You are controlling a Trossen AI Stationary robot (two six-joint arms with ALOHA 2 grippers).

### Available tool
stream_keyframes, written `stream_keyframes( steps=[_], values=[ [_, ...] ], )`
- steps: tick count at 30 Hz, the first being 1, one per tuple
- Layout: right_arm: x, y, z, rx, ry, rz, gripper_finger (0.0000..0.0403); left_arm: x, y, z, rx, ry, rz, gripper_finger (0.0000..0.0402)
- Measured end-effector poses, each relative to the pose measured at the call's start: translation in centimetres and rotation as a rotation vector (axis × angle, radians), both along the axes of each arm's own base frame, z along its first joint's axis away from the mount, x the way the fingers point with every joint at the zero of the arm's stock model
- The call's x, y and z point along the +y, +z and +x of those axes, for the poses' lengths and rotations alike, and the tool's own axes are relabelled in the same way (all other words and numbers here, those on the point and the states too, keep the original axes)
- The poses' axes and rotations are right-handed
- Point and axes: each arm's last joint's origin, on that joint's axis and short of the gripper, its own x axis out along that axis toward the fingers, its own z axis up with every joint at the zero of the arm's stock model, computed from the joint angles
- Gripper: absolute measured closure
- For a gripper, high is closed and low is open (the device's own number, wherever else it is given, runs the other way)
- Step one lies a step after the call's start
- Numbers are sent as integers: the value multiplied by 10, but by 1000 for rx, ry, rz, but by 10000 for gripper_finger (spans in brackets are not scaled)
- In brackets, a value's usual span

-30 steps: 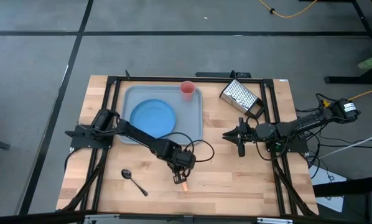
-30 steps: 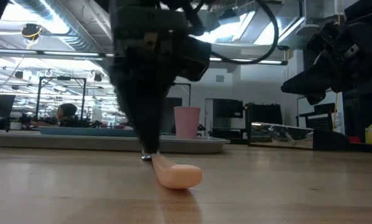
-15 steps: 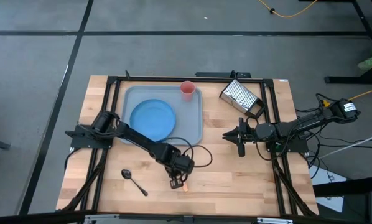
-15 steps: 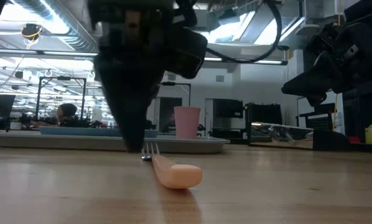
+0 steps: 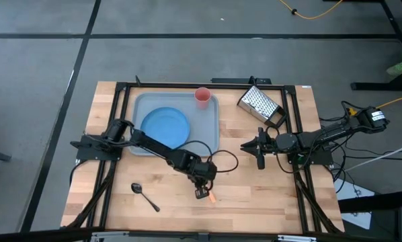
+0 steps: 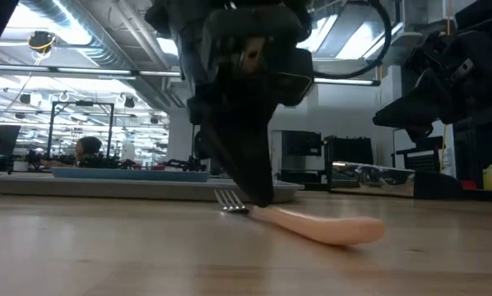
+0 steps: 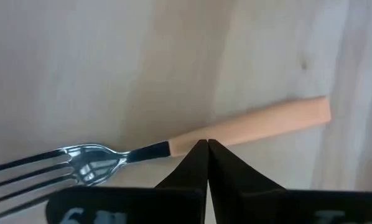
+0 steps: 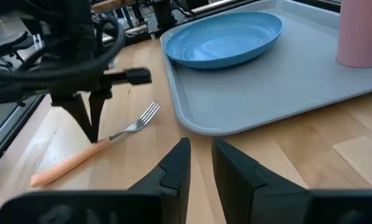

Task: Pick and place plate/cup/fork/spoon on tray
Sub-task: Move the orange fork to the bottom center of the table

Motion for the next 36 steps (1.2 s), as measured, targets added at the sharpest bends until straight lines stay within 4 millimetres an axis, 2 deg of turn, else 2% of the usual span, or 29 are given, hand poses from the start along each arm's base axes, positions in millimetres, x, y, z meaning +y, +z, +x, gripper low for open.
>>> stream_keyframes(
  steps=[3, 12, 16, 21, 27, 36],
  values=[
    [0, 0, 0, 2, 0, -1, 331, -3, 9, 1, 15, -7, 5, 401],
    [0, -1, 0, 8, 1, -4, 331, -29, 47, -3, 32, -49, 61, 401],
    [0, -1, 0, 9, 1, -5, 331, -32, 34, -9, 93, -48, 94, 401],
    [0, -2, -1, 21, 1, -9, 331, -19, 13, -1, 123, 17, 153, 401],
    [0, -3, -1, 32, 1, -9, 331, -6, 3, 3, 163, 32, 167, 401],
    [0, -5, -2, 57, 1, -16, 331, -4, 3, 1, 191, 22, 159, 401]
  ],
)
